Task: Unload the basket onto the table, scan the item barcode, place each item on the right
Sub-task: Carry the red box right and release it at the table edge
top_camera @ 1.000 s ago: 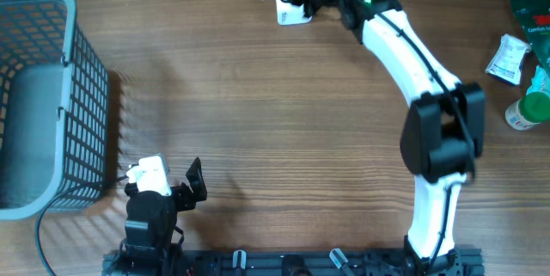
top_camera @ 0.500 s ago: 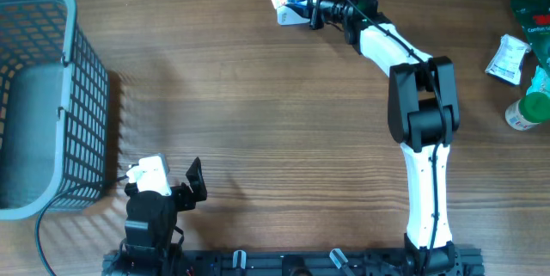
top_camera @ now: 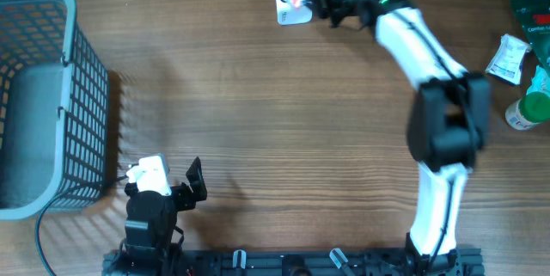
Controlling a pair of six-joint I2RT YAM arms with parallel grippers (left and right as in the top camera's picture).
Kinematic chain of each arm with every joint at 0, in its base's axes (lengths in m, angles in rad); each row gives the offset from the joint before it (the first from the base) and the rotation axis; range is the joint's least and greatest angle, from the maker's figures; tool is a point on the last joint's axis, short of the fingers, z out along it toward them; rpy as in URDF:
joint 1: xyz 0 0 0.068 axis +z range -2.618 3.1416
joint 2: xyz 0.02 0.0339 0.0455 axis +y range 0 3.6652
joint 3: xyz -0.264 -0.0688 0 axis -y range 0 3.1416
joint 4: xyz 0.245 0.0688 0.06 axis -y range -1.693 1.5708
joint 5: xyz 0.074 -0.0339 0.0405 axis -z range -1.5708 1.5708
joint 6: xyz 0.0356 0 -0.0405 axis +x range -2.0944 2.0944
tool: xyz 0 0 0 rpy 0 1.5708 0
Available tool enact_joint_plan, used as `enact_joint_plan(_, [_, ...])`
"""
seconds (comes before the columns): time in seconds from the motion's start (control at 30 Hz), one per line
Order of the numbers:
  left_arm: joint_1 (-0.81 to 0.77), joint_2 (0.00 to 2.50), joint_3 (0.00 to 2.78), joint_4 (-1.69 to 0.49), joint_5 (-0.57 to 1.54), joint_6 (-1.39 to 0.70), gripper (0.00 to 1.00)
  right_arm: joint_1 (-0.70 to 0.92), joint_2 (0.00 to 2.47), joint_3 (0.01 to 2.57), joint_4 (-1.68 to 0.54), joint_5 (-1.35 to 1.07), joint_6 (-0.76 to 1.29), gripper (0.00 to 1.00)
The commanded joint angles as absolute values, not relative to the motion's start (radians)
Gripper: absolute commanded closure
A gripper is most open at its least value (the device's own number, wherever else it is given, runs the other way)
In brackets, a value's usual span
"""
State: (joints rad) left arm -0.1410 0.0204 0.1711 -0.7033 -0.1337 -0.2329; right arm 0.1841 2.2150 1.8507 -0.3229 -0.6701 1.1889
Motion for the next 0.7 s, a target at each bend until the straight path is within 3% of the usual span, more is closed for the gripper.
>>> enact_joint_plan(0.0, [-0.135,0.016,0.165,-0.701,-0.143,-0.217,0.0,0.112,1.921,1.868,-0.697,-0.133,0.844,0.95])
enact_joint_plan(0.07, [-0.135,0.016,0.165,-0.701,-0.143,-0.217,0.0,0.063,1.883,1.865,-1.048,0.496,0.842,0.95])
enact_joint_plan(0.1, [-0.135,0.016,0.165,-0.701,-0.144,-0.217,0.0,0.043,1.892,1.842,-1.132,0.67,0.841,0.96])
enact_joint_plan(0.2, [-0.135,0.016,0.165,-0.701,-0.144,-0.217,0.0,-0.046,1.914,1.681,-1.15,0.868,0.84,0.95])
enact_joint_plan(0.37, [-0.135,0.016,0.165,-0.701,-0.144,-0.217,0.0,-0.241,1.925,1.384,-0.898,0.856,0.838,0.89])
enact_joint_plan(0.47, [-0.135,0.016,0.165,-0.701,-0.144,-0.217,0.0,-0.306,1.922,1.391,-0.882,0.776,0.831,0.0])
enact_joint_plan(0.57, [-0.135,0.016,0.165,-0.701,-0.144,-0.217,0.0,-0.311,1.905,1.537,-0.944,0.386,0.572,0.0])
enact_joint_plan(0.67, [-0.135,0.016,0.165,-0.701,-0.144,-0.217,0.0,-0.312,1.855,1.724,-1.123,0.133,0.522,0.0])
